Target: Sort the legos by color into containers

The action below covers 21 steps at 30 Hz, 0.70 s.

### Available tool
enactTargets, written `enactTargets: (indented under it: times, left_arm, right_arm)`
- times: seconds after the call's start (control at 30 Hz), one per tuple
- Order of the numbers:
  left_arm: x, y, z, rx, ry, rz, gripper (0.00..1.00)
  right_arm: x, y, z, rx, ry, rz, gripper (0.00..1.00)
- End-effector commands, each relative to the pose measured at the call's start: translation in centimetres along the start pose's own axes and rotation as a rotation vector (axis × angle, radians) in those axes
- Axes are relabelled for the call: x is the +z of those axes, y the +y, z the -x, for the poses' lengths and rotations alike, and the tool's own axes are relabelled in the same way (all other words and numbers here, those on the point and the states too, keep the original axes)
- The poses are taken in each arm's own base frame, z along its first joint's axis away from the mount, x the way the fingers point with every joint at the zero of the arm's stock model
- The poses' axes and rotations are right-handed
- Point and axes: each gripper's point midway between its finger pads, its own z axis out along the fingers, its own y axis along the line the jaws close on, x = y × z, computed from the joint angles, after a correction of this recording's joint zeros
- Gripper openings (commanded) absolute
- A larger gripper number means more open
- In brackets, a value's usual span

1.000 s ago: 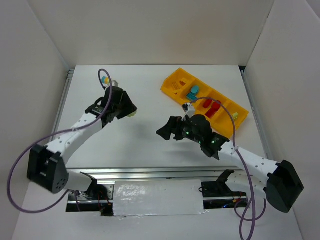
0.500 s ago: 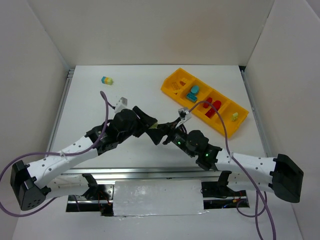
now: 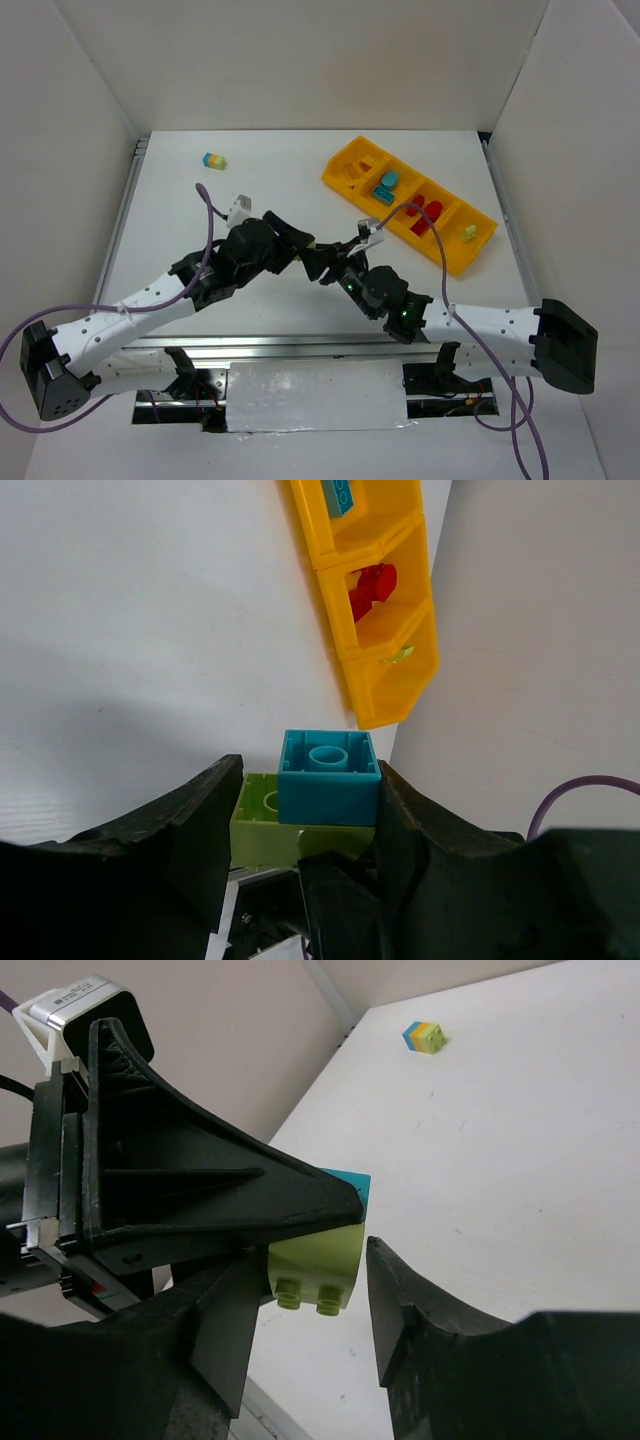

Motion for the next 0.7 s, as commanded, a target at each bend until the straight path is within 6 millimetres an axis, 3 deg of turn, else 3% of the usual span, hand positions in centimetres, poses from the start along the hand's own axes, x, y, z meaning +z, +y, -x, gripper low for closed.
enactTargets:
  times: [0.0,0.17,0.2,0.27,0.3,0.37,0.4,0.43,0.47,0.5,0.57,0.63,0.67]
  left_arm:
    - [-1.0,-2.3,-0.1,-0.033,0.008,-0.079,0.0]
    - [-1.2,-2.7,-0.6,-0.029,0.019,-0.096,0.0]
    - [-1.3,-2.8,-0.6,-0.029,0.021,-0.101,0.0]
    - [-1.4,-3.0,-0.6,-0.022,0.022,-0.109,0.0]
    - [-1.4,-3.1,-0.5,-0.018,0.017,-0.11,0.01]
    - [-1.5,-3.2,-0.3,0.011,0.009,-0.118,0.15]
    - [-1.7,-3.5,-0.1,0.021,0.004,-0.125,0.43]
    - [-1.8,-3.8,0.0,0.038,-0.002,-0.133,0.61]
    - [-1.8,-3.9,0.1,0.083,-0.003,-0.137,0.86]
    - [-2.2,-5.0,0.4,0.107,-0.011,-0.16,0.98]
    - [-2.6,-6.2,0.5,0.239,-0.01,-0.205,0.99]
    - [-3.2,-8.1,0.8,0.328,-0.01,-0.259,1.0]
    - [-3.6,-8.6,0.4,0.423,0.006,-0.294,0.99]
  right_arm:
    - [0.9,1.6,2.9,0.018,-0.108,0.012,0.51]
    - [1.6,2.4,2.3,0.009,-0.088,0.035,0.5]
    - [1.7,2.4,2.2,0.012,-0.086,0.036,0.47]
    - [1.6,2.2,1.9,0.01,-0.084,0.035,0.22]
    - [1.6,2.0,2.0,0.013,-0.086,0.028,0.0]
    - [1.0,2.1,2.0,0.013,-0.085,0.048,0.0]
    - [0.7,2.3,1.9,0.008,-0.075,0.07,0.0]
    - [0.2,2.6,2.5,0.009,-0.082,0.091,0.0]
    - [-0.2,2.2,2.0,-0.006,-0.061,0.097,0.0]
    - [-0.8,2.6,2.4,-0.003,-0.057,0.126,0.0]
    - [-1.4,1.9,1.7,-0.026,-0.003,0.143,0.0]
    - [-2.4,2.0,2.7,-0.015,0.006,0.192,0.0]
    - [-3.0,1.5,2.0,-0.03,0.049,0.199,0.0]
